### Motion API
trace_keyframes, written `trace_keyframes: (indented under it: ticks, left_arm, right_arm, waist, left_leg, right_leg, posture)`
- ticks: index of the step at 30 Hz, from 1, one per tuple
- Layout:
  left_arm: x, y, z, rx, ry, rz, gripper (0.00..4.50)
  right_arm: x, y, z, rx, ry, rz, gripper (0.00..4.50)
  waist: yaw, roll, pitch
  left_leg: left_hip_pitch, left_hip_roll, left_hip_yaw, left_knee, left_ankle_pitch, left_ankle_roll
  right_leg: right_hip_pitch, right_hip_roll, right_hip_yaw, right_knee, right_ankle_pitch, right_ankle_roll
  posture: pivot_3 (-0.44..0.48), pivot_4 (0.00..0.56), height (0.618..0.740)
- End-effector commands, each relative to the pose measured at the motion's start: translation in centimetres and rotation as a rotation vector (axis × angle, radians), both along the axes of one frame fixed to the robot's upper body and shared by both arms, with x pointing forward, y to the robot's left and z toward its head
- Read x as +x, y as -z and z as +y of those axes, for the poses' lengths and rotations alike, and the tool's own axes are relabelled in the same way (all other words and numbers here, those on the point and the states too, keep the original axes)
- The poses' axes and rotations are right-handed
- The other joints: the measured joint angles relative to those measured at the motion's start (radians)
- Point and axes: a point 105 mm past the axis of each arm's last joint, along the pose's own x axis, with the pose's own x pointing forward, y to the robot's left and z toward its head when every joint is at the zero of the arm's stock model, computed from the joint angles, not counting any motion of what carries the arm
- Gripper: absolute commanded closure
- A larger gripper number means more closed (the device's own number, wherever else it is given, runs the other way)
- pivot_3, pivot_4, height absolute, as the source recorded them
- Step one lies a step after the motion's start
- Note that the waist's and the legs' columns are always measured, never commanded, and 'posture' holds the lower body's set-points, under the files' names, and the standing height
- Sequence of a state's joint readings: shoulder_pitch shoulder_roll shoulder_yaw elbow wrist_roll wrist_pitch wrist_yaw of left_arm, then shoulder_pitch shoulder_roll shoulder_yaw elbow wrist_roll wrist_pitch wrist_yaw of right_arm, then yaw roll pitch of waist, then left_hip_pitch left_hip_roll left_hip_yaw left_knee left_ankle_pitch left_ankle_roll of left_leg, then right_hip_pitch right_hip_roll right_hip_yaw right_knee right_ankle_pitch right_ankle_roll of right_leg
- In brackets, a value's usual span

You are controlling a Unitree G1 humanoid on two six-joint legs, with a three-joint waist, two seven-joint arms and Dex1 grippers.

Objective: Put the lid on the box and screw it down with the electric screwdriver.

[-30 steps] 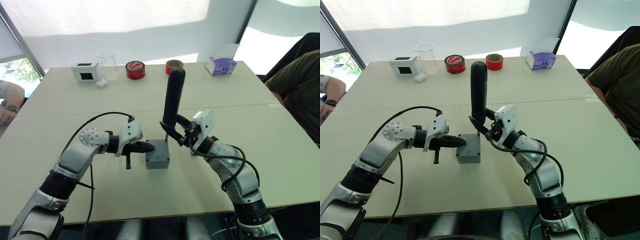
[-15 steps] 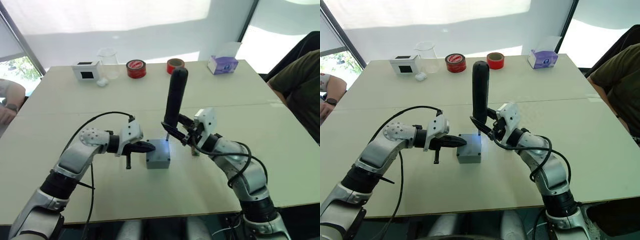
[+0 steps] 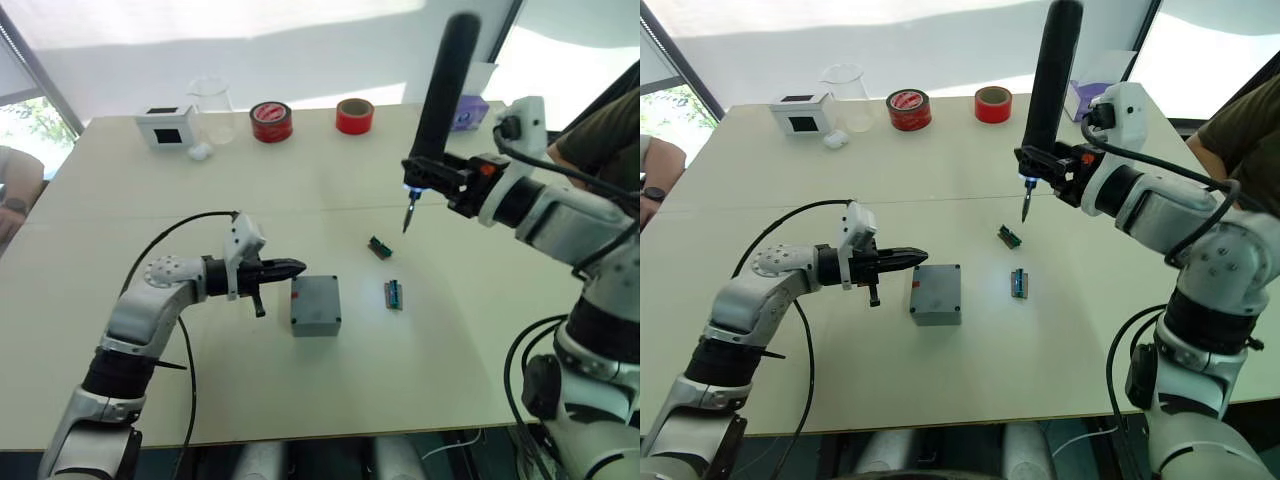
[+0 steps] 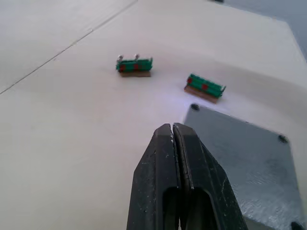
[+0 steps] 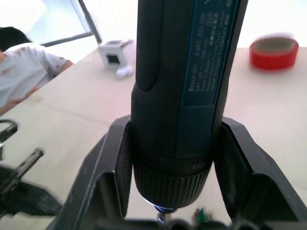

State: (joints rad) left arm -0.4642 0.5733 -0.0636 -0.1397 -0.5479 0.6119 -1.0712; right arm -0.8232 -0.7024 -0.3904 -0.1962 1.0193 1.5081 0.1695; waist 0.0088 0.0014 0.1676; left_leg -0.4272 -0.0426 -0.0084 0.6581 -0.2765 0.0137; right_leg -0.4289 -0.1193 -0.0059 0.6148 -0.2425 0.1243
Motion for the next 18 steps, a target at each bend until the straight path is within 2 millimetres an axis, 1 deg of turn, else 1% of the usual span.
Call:
trace_keyframes:
  ticks: [1, 2, 4, 7, 9, 11, 14, 18]
  left_arm:
    - [-2.1, -2.7, 0.3, 0.012, 0.122, -0.034, 4.50]
    - [-2.4, -2.5, 0.3, 0.050, 0.135, -0.046, 4.50]
    - [-3.2, -2.2, 0.3, 0.105, 0.168, -0.058, 4.50]
    - [-3.9, -2.0, 0.3, 0.145, 0.202, -0.063, 4.50]
    - [-4.1, -2.0, 0.2, 0.150, 0.207, -0.063, 4.50]
    - [-4.2, -1.8, 0.1, 0.156, 0.204, -0.063, 4.50]
    - [-4.3, -1.7, 0.1, 0.157, 0.202, -0.062, 4.50]
    - [-4.5, -1.6, 0.1, 0.150, 0.193, -0.047, 4.50]
  right_arm:
    - [-0.9, 2.7, -6.2, -0.107, 0.162, 0.286, 2.66]
    - [-1.3, 3.5, -6.8, -0.130, 0.165, 0.339, 2.66]
    - [-2.3, 4.8, -7.4, -0.135, 0.136, 0.436, 2.66]
    - [-2.6, 6.6, -8.5, -0.147, 0.167, 0.540, 2.66]
    - [-2.7, 7.7, -8.8, -0.154, 0.181, 0.596, 2.66]
    - [-2.7, 8.5, -8.9, -0.149, 0.185, 0.636, 2.66]
    - [-2.7, 9.0, -9.0, -0.149, 0.190, 0.661, 2.66]
    - [-2.5, 10.4, -9.0, -0.187, 0.197, 0.708, 2.66]
  waist:
    - [0.008, 0.000, 0.002]
    - [0.005, 0.000, 0.002]
    - [-0.004, 0.002, 0.003]
    - [-0.029, 0.002, 0.006]
    - [-0.031, 0.003, 0.009]
    - [-0.026, 0.003, 0.010]
    - [-0.021, 0.003, 0.010]
    - [-0.019, 0.002, 0.012]
  left_leg:
    - [-0.001, 0.000, -0.001, 0.004, -0.001, 0.002]
    - [-0.001, -0.001, -0.001, 0.004, -0.002, 0.003]
    - [-0.001, -0.002, 0.002, 0.005, -0.004, 0.007]
    - [0.000, -0.002, 0.005, 0.006, -0.005, 0.009]
    - [0.001, -0.001, 0.006, 0.006, -0.005, 0.008]
    - [0.001, 0.001, 0.005, 0.006, -0.004, 0.008]
    - [0.001, 0.002, 0.005, 0.006, -0.004, 0.007]
    - [0.000, 0.001, 0.005, 0.008, -0.004, 0.007]
  right_leg:
    - [0.001, 0.000, -0.002, 0.000, 0.000, 0.000]
    - [0.002, -0.001, -0.002, -0.002, 0.000, 0.000]
    - [0.003, -0.001, 0.000, -0.003, 0.000, 0.000]
    - [0.003, -0.001, 0.001, -0.003, 0.000, 0.000]
    - [0.003, 0.000, 0.002, -0.002, 0.000, 0.001]
    - [0.003, 0.002, 0.002, 0.000, 0.000, 0.001]
    - [0.003, 0.003, 0.001, 0.000, 0.000, 0.002]
    - [0.003, 0.002, 0.001, 0.000, 0.001, 0.003]
  posture:
    - [0.000, 0.150, 0.740]
    - [0.000, 0.150, 0.740]
    - [0.000, 0.150, 0.740]
    - [0.000, 0.150, 0.740]
    - [0.000, 0.150, 0.740]
    - [0.000, 0.150, 0.740]
    - [0.000, 0.150, 0.740]
    - [0.000, 0.150, 0.740]
